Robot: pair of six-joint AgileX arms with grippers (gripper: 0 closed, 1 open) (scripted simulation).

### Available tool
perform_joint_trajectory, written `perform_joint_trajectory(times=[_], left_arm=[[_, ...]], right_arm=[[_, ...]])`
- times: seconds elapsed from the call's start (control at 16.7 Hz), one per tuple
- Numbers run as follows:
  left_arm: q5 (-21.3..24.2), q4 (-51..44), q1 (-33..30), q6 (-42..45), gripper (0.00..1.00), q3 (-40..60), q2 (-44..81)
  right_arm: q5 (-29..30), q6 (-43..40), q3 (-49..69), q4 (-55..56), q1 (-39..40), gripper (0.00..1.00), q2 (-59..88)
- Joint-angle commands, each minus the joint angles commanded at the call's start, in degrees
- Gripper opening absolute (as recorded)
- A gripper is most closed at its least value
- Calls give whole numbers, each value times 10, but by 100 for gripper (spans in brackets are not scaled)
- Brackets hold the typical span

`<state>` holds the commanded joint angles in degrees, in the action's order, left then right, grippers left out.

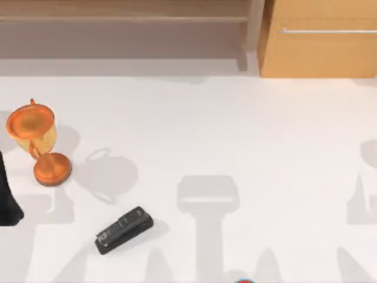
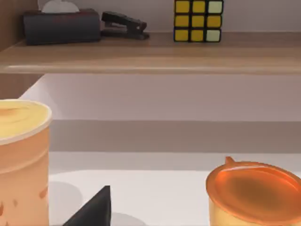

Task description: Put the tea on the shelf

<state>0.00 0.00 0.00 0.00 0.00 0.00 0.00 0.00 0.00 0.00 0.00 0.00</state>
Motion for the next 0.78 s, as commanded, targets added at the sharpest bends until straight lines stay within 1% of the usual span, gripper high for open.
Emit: perform_joint_trajectory(times=[0.18, 0.36, 0.54, 0.78], left_arm=[[3, 5, 3, 0, 100, 2, 6], [28, 53, 27, 4, 100, 16, 60], [74, 138, 69, 9, 100, 41, 168], [154, 289, 145, 20, 100, 86, 375]], right_arm=[[0, 0, 0, 0, 0, 100, 0], [0, 0, 0, 0, 0, 100, 0], [0, 0, 0, 0, 0, 100, 0], [0, 0, 0, 0, 0, 100, 0]])
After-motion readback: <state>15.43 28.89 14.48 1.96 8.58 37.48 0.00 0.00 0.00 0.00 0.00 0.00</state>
